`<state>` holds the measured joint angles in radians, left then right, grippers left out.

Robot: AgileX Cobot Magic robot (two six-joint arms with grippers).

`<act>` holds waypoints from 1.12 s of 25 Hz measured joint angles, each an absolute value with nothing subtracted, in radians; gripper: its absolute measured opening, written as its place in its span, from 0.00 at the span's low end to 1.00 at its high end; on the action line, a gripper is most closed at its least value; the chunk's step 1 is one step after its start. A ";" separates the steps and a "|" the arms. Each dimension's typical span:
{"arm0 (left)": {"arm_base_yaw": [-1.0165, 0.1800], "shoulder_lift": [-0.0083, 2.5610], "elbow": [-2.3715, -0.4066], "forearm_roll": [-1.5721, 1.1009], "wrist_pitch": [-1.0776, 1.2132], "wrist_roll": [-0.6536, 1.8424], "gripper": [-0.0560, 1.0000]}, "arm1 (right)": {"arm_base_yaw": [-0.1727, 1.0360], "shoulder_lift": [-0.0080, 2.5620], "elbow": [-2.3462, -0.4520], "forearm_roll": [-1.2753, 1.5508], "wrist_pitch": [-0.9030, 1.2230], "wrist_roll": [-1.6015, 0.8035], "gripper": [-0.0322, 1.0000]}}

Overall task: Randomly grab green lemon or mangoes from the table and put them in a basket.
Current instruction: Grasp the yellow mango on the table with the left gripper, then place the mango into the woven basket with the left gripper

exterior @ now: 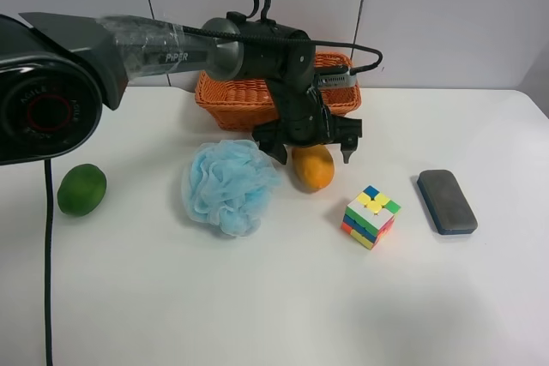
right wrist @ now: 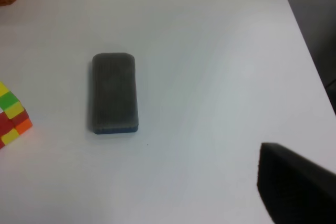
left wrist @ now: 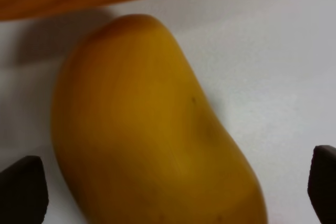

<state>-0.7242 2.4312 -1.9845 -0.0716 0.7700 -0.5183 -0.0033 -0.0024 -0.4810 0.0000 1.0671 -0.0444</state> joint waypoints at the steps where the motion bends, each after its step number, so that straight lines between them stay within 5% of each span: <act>1: -0.724 2.434 -1.985 -0.070 0.766 -0.518 0.99 | -0.003 -0.002 -0.481 0.000 1.067 -0.044 0.99; 10: -0.724 2.454 -1.985 -0.065 0.757 -0.531 0.98 | -0.003 -0.002 -0.481 0.000 1.067 -0.044 0.99; 17: -0.724 2.459 -1.985 -0.066 0.759 -0.532 0.67 | -0.003 -0.002 -0.481 0.000 1.067 -0.044 0.99; 28: -0.724 2.450 -1.985 -0.067 0.789 -0.533 0.67 | -0.003 -0.002 -0.481 0.000 1.067 -0.044 0.99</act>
<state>-0.7242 2.4503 -1.9845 -0.0672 0.7889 -0.5329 -0.0033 -0.0024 -0.4810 0.0000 1.0671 -0.0444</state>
